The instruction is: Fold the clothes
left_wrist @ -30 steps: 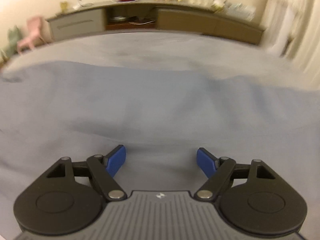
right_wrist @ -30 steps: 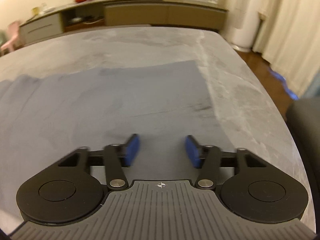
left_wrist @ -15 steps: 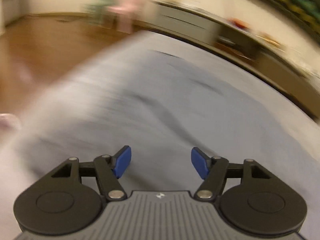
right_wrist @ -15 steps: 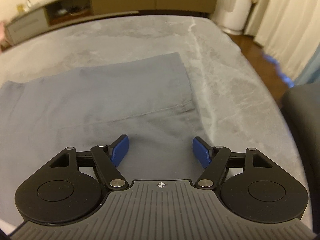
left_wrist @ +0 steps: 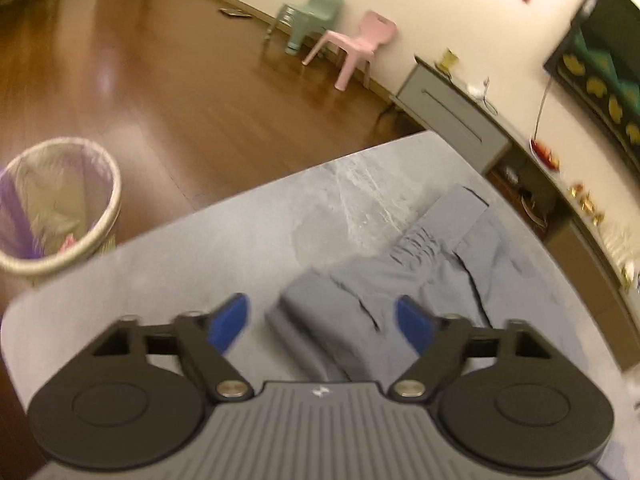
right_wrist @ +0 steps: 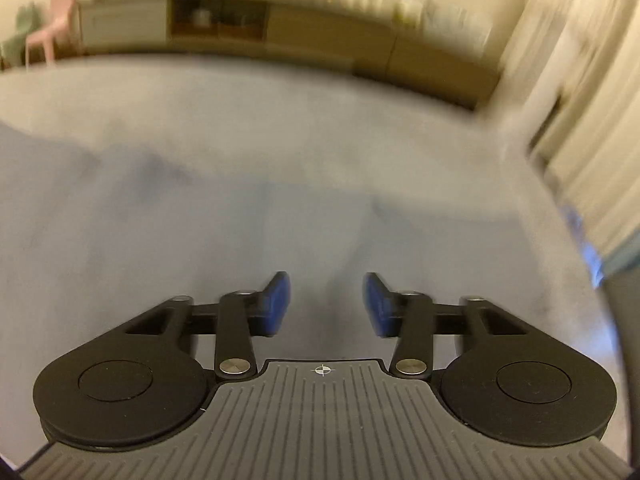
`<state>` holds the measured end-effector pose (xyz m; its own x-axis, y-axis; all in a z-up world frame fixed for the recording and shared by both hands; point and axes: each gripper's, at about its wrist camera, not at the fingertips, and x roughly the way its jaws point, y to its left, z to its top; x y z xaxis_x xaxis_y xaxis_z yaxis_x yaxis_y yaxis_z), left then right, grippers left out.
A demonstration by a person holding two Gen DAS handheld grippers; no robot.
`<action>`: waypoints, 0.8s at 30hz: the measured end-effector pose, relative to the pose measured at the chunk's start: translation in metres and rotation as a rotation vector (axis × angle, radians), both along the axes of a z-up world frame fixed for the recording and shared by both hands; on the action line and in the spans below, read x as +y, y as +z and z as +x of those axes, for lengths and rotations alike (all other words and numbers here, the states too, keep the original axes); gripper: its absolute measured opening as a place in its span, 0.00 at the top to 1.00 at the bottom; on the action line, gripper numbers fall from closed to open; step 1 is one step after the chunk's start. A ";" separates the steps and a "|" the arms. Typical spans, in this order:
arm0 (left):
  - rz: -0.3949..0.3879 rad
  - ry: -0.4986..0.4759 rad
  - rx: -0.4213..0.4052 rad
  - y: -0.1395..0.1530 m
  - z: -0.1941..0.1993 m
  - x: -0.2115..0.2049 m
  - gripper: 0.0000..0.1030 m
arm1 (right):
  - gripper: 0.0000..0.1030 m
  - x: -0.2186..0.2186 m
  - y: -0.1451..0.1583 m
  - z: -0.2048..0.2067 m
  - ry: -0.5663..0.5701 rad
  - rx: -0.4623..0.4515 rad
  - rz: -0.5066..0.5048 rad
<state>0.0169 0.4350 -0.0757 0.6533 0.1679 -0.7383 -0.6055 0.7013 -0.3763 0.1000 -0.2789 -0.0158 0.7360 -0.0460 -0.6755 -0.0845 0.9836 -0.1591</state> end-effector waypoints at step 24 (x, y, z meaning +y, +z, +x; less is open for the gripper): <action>0.451 -0.238 -0.291 0.037 -0.035 -0.108 0.91 | 0.34 0.465 0.024 -0.049 0.707 0.239 0.090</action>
